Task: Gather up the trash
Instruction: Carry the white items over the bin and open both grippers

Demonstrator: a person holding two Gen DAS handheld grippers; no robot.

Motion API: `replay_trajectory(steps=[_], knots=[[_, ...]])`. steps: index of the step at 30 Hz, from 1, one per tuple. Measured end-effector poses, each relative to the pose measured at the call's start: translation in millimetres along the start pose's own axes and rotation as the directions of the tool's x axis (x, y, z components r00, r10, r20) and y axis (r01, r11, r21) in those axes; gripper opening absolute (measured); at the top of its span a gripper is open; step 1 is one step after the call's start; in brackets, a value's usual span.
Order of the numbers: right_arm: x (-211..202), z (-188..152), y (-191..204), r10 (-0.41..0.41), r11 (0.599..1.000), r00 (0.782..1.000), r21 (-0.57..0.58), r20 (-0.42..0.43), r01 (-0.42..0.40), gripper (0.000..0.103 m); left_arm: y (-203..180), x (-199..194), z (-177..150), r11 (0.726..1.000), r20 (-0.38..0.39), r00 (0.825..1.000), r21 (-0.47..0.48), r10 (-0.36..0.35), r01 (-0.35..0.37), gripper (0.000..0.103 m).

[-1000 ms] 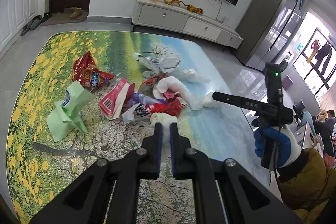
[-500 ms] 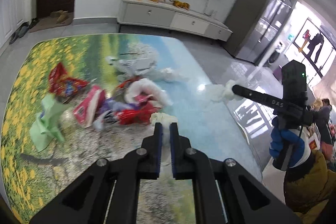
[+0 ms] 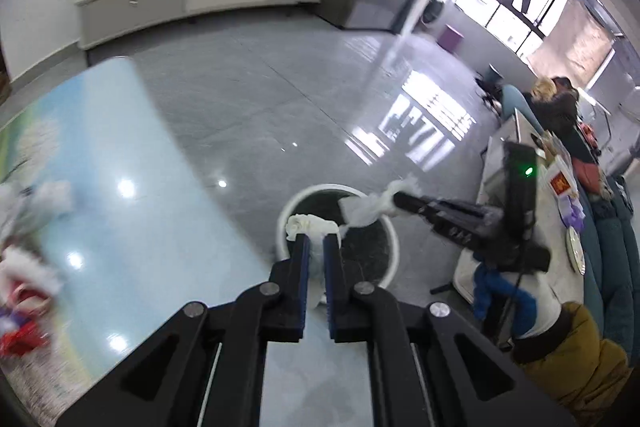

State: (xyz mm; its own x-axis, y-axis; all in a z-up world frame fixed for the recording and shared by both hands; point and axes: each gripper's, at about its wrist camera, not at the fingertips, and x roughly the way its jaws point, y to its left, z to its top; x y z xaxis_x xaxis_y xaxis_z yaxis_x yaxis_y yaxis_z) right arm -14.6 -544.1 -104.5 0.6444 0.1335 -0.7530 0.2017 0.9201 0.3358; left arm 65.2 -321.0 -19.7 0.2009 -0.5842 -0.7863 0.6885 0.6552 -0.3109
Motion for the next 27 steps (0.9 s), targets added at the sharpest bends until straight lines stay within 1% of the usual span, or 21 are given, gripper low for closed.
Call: replay_trajectory(steps=[1,4,5,6,7,8,10,12,15,19,21,24,27], knots=[[4,-3,-9,-0.006,1.0,1.0,0.024,-0.01,0.006,0.01,-10,16,8,1.0,-0.015,1.0,0.005,-0.012,0.012,0.007],[16,-10,-33,-0.025,0.996,0.999,0.082,-0.034,0.028,0.011,-31,50,24,0.999,-0.054,0.997,0.011,-0.05,0.051,0.008],[19,-12,-39,-0.029,0.995,0.999,0.097,-0.039,0.033,0.013,-35,58,27,0.998,-0.064,0.996,0.014,-0.057,0.058,0.011],[20,-12,-45,-0.03,0.994,0.999,0.106,-0.043,0.034,0.018,-41,68,32,0.998,-0.078,0.995,0.019,-0.062,0.064,0.015],[22,-13,-49,-0.036,0.992,0.998,0.116,-0.044,0.041,0.035,-45,75,34,0.998,-0.087,0.994,0.017,-0.066,0.068,0.028],[22,-14,-53,-0.043,0.991,0.998,0.125,-0.043,0.048,0.052,-47,81,35,0.997,-0.093,0.993,0.011,-0.073,0.074,0.038],[22,-15,-55,-0.047,0.989,0.998,0.135,-0.035,0.051,0.054,-49,88,38,0.996,-0.096,0.992,-0.003,-0.087,0.087,0.047],[17,-18,-61,-0.059,0.987,0.998,0.145,-0.034,0.064,0.054,-52,91,40,0.997,-0.094,0.992,0.0,-0.079,0.079,0.048],[7,-23,-65,-0.072,0.985,0.997,0.156,-0.028,0.076,0.054,-55,83,37,0.998,-0.079,0.995,0.021,-0.059,0.061,0.048],[-11,-24,-63,-0.082,0.983,0.997,0.165,0.001,0.081,0.054,-56,55,30,0.998,-0.017,1.0,0.057,0.009,-0.008,0.048],[-22,-21,-57,-0.081,0.984,0.996,0.16,0.025,0.076,0.054,-53,38,24,0.996,0.015,0.999,0.076,0.047,-0.048,0.048],[-40,-13,-36,-0.077,0.989,0.995,0.127,0.062,0.069,0.052,-42,12,15,0.993,0.053,0.996,0.082,0.078,-0.082,0.048],[-59,-6,-8,-0.063,0.996,0.993,0.064,0.097,0.057,0.051,-24,-16,4,0.992,0.093,0.99,0.068,0.104,-0.111,0.047]])
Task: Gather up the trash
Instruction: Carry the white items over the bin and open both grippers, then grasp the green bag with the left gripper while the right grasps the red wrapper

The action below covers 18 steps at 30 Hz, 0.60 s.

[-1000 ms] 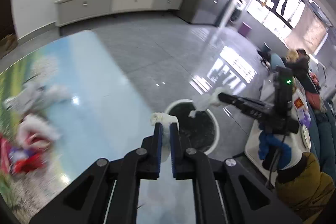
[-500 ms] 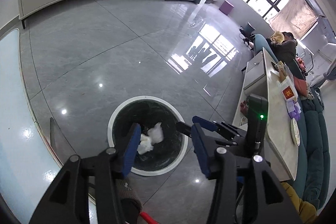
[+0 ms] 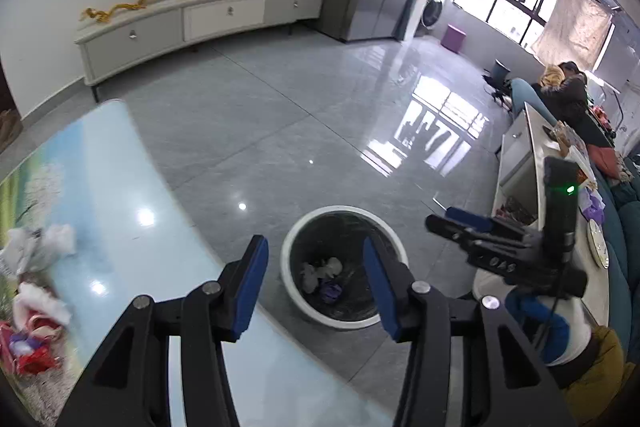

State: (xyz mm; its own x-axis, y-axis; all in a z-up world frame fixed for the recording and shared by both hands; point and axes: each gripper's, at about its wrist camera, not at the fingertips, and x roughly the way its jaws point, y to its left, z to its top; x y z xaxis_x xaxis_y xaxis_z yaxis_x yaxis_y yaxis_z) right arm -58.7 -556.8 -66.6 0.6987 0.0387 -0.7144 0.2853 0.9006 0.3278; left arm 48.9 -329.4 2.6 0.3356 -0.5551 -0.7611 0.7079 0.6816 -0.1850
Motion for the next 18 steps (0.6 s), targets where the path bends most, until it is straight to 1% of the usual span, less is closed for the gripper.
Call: replay_trajectory(steps=[5,7,9,12,15,16,17,18], knots=[[-23,10,66,0.048,0.991,0.998,-0.125,0.032,-0.043,0.051,45,-52,-28,0.998,0.072,0.996,-0.034,0.06,-0.058,0.047],[-25,11,96,0.073,0.981,0.997,-0.18,0.025,-0.068,0.051,71,-76,-44,0.994,0.098,0.992,-0.082,0.074,-0.066,0.048],[-22,10,134,0.098,0.963,0.995,-0.253,0.002,-0.094,0.051,94,-95,-58,0.989,0.12,0.988,-0.124,0.099,-0.084,0.048],[-11,5,184,0.135,0.932,0.99,-0.334,-0.043,-0.142,0.051,132,-126,-85,0.971,0.156,0.971,-0.186,0.181,-0.151,0.048],[6,-5,237,0.166,0.888,0.981,-0.418,-0.098,-0.192,0.051,177,-154,-118,0.944,0.172,0.954,-0.266,0.245,-0.195,0.048],[11,-10,255,0.174,0.869,0.978,-0.449,-0.118,-0.209,0.051,192,-163,-130,0.932,0.172,0.946,-0.29,0.276,-0.219,0.048],[17,-14,274,0.183,0.847,0.973,-0.48,-0.141,-0.229,0.051,207,-171,-141,0.915,0.165,0.933,-0.31,0.318,-0.257,0.05],[23,-20,293,0.191,0.823,0.967,-0.51,-0.166,-0.25,0.051,221,-178,-153,0.893,0.154,0.916,-0.329,0.371,-0.306,0.052]])
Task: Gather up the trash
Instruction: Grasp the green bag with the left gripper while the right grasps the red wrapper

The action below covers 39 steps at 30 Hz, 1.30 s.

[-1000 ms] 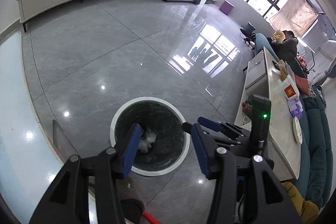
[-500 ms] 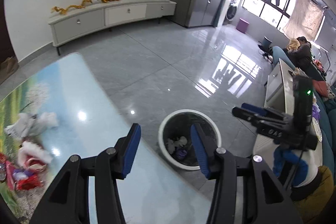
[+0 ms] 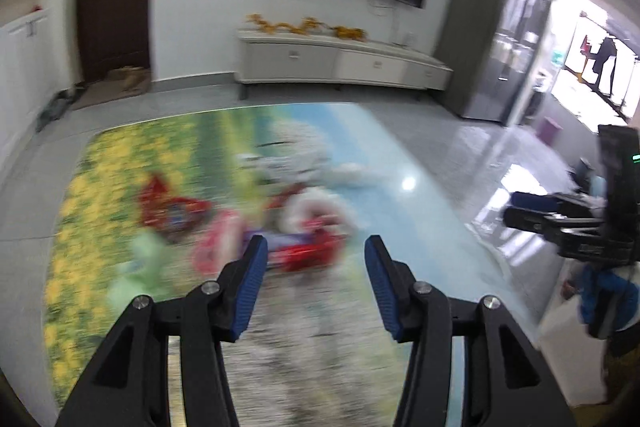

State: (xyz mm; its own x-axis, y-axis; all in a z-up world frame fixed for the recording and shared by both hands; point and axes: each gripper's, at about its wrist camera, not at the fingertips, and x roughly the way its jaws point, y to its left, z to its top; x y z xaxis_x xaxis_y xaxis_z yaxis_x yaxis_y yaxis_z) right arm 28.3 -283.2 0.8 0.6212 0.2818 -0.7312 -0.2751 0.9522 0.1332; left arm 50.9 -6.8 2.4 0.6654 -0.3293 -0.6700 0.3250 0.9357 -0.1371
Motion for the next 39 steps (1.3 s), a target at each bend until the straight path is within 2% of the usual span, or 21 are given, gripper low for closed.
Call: replay_trajectory(steps=[2,4,8,13,17,21,24,25,26,27,29,34,39], knots=[[18,8,30,0.042,0.997,0.998,-0.067,-0.036,-0.045,0.051,33,-1,-9,0.996,0.005,0.997,-0.026,0.083,-0.083,0.059],[36,13,59,0.078,0.988,0.994,-0.13,-0.076,-0.088,0.051,65,1,-17,0.989,-0.012,0.991,-0.061,0.135,-0.135,0.059],[78,21,108,0.101,0.961,0.982,-0.241,-0.16,-0.138,0.051,101,10,-27,0.978,-0.043,0.982,-0.09,0.184,-0.188,0.059],[113,29,142,0.079,0.932,0.972,-0.329,-0.219,-0.15,0.051,98,26,-39,0.976,-0.062,0.974,-0.018,0.216,-0.218,0.06],[139,29,164,0.007,0.894,0.966,-0.431,-0.259,-0.122,0.054,94,42,-36,0.973,-0.061,0.971,0.027,0.23,-0.229,0.06],[157,26,174,-0.05,0.862,0.961,-0.498,-0.271,-0.095,0.054,100,56,-33,0.966,-0.053,0.964,0.029,0.259,-0.258,0.06],[172,23,177,-0.105,0.845,0.958,-0.532,-0.266,-0.055,0.054,108,62,-34,0.969,-0.053,0.967,0.005,0.249,-0.249,0.059],[175,22,177,-0.111,0.844,0.958,-0.533,-0.265,-0.05,0.049,110,64,-34,0.971,-0.058,0.97,-0.008,0.237,-0.238,0.059],[177,22,177,-0.119,0.843,0.957,-0.536,-0.265,-0.044,0.039,114,65,-35,0.973,-0.061,0.972,-0.026,0.229,-0.231,0.051],[178,22,175,-0.118,0.846,0.958,-0.532,-0.261,-0.041,0.036,116,66,-35,0.973,-0.064,0.973,-0.035,0.224,-0.226,0.045],[174,24,172,-0.094,0.862,0.963,-0.505,-0.253,-0.049,0.028,120,65,-38,0.975,-0.062,0.976,-0.054,0.21,-0.213,0.039],[154,22,169,-0.046,0.88,0.973,-0.471,-0.227,-0.068,0.021,119,58,-42,0.981,-0.049,0.982,-0.064,0.183,-0.185,0.029],[151,11,167,-0.024,0.886,0.966,-0.452,-0.259,-0.1,0.019,116,53,-47,0.983,-0.046,0.986,-0.084,0.161,-0.164,0.023]])
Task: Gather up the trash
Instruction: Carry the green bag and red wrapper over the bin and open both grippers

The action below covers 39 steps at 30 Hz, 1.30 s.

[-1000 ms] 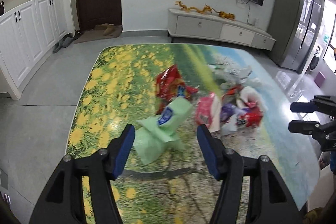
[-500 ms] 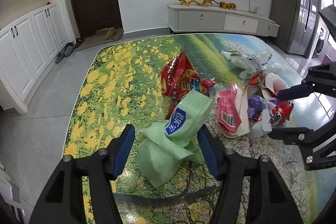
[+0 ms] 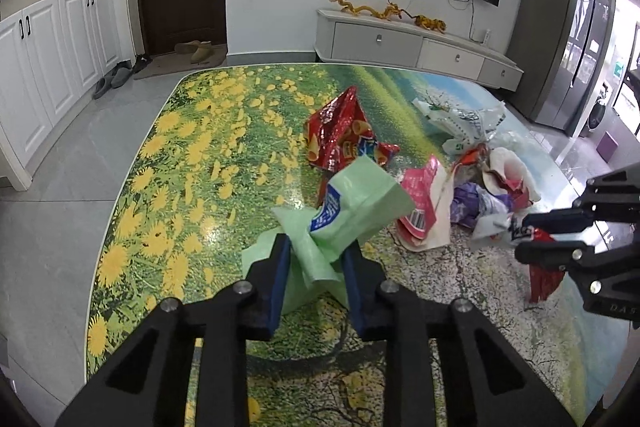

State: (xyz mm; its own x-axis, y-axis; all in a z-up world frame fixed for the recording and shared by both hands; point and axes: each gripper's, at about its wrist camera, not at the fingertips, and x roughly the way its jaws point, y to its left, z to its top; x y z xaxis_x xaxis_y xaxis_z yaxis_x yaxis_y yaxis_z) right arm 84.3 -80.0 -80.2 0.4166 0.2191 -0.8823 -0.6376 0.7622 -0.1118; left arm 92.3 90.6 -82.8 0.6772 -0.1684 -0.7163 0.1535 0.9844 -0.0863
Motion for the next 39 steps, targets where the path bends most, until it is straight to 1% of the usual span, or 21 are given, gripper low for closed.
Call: replay_trajectory(steps=[1,3,7,9,11,14,18,20,23,24,25,27,28,31,33,35,37,39], knots=[[-2,-2,0,0.015,1.0,1.0,0.008,0.003,-0.015,0.015,0,-3,-2,1.0,0.0,1.0,-0.008,-0.009,0.009,0.023],[-12,-7,0,0.048,0.998,0.999,0.033,0.025,-0.049,0.015,2,-7,-4,0.999,-0.006,1.0,-0.027,-0.03,0.03,0.022],[-40,-15,-12,0.097,0.989,0.99,0.099,0.099,-0.106,0.015,6,-22,-9,0.992,0.001,0.995,-0.079,-0.103,0.103,0.021],[-55,-20,-18,0.117,0.983,0.983,0.125,0.139,-0.135,0.015,7,-31,-10,0.983,0.006,0.989,-0.11,-0.148,0.147,0.02],[-71,-28,-27,0.125,0.977,0.975,0.149,0.183,-0.153,0.015,4,-41,-9,0.969,0.014,0.979,-0.138,-0.205,0.205,0.02],[-93,-41,-40,0.121,0.97,0.963,0.179,0.241,-0.166,0.015,-7,-55,-3,0.953,0.028,0.965,-0.148,-0.262,0.263,0.02],[-120,-67,-67,0.093,0.956,0.946,0.238,0.31,-0.172,0.015,-40,-70,10,0.942,0.034,0.948,-0.112,-0.316,0.318,0.02],[-132,-86,-87,0.064,0.945,0.939,0.281,0.338,-0.166,0.015,-66,-73,19,0.933,0.023,0.937,-0.083,-0.349,0.349,0.02],[-148,-121,-119,-0.005,0.925,0.933,0.355,0.36,-0.133,0.015,-107,-73,29,0.913,-0.007,0.914,-0.047,-0.406,0.405,0.02],[-153,-136,-133,-0.029,0.912,0.931,0.39,0.365,-0.124,0.015,-127,-70,33,0.902,-0.025,0.902,-0.032,-0.431,0.43,0.02],[-156,-149,-144,-0.049,0.901,0.93,0.417,0.365,-0.116,0.015,-139,-68,36,0.895,-0.037,0.895,-0.021,-0.445,0.445,0.02],[-161,-179,-168,-0.103,0.871,0.929,0.484,0.355,-0.089,0.015,-182,-60,44,0.869,-0.081,0.866,0.01,-0.493,0.495,0.02],[-163,-195,-179,-0.127,0.853,0.929,0.516,0.346,-0.076,0.015,-197,-57,46,0.86,-0.096,0.857,0.02,-0.507,0.511,0.02],[-163,-243,-210,-0.192,0.792,0.934,0.61,0.301,-0.033,0.015,-264,-41,54,0.823,-0.169,0.821,0.079,-0.545,0.562,0.02],[-159,-274,-226,-0.22,0.745,0.937,0.667,0.273,-0.02,0.015,-302,-30,57,0.807,-0.21,0.808,0.113,-0.551,0.58,0.02],[-153,-302,-243,-0.239,0.69,0.941,0.724,0.24,-0.009,0.015,-344,-16,58,0.785,-0.26,0.789,0.145,-0.557,0.602,0.02],[-145,-325,-257,-0.247,0.644,0.946,0.765,0.208,0.0,0.015,-383,-3,56,0.766,-0.305,0.775,0.178,-0.554,0.618,0.021],[-136,-344,-269,-0.25,0.602,0.952,0.799,0.178,0.009,0.015,-410,8,54,0.753,-0.34,0.762,0.19,-0.552,0.63,0.021]])
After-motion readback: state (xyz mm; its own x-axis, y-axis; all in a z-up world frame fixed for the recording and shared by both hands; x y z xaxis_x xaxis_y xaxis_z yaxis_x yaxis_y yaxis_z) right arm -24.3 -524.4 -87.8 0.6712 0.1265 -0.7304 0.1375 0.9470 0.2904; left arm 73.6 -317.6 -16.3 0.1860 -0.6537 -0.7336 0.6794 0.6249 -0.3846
